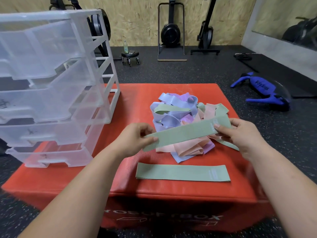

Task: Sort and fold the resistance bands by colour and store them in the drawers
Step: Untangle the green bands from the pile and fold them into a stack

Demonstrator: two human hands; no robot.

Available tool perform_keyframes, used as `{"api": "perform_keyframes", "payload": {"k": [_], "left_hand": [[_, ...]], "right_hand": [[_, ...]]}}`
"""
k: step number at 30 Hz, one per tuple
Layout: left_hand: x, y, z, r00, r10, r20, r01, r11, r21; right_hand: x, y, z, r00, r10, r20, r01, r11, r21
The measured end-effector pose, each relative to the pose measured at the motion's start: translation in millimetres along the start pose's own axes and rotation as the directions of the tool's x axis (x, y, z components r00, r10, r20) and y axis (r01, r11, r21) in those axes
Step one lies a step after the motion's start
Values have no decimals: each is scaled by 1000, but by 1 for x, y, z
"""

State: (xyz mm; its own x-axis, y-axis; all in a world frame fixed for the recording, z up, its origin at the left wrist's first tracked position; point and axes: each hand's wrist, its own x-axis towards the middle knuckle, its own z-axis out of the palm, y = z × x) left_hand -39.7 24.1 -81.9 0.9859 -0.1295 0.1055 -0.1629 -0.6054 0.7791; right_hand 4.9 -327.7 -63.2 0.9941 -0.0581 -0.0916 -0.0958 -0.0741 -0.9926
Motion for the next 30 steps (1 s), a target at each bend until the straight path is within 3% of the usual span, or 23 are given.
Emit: {"api": "perform_keyframes", "payload": {"k": [8, 17, 25, 30], "left_hand": [[-18, -2, -12, 987, -74, -141, 71, 997, -30], [-52, -7, -17, 978, -170, -119, 161, 984, -81], [-68, -5, -3, 991, -108, -79, 125, 962, 241], [-70, -7, 11, 999, -46, -22, 51, 902, 429]], "right_hand": [[-19, 4, -19, 991, 53, 125, -29, 983, -183], [-43, 9, -39, 965, 179, 191, -103, 930, -354], [-57, 20, -43, 979, 105, 177, 18, 814, -581], [-55, 33, -34, 990, 62, 130, 67, 601, -796]]}}
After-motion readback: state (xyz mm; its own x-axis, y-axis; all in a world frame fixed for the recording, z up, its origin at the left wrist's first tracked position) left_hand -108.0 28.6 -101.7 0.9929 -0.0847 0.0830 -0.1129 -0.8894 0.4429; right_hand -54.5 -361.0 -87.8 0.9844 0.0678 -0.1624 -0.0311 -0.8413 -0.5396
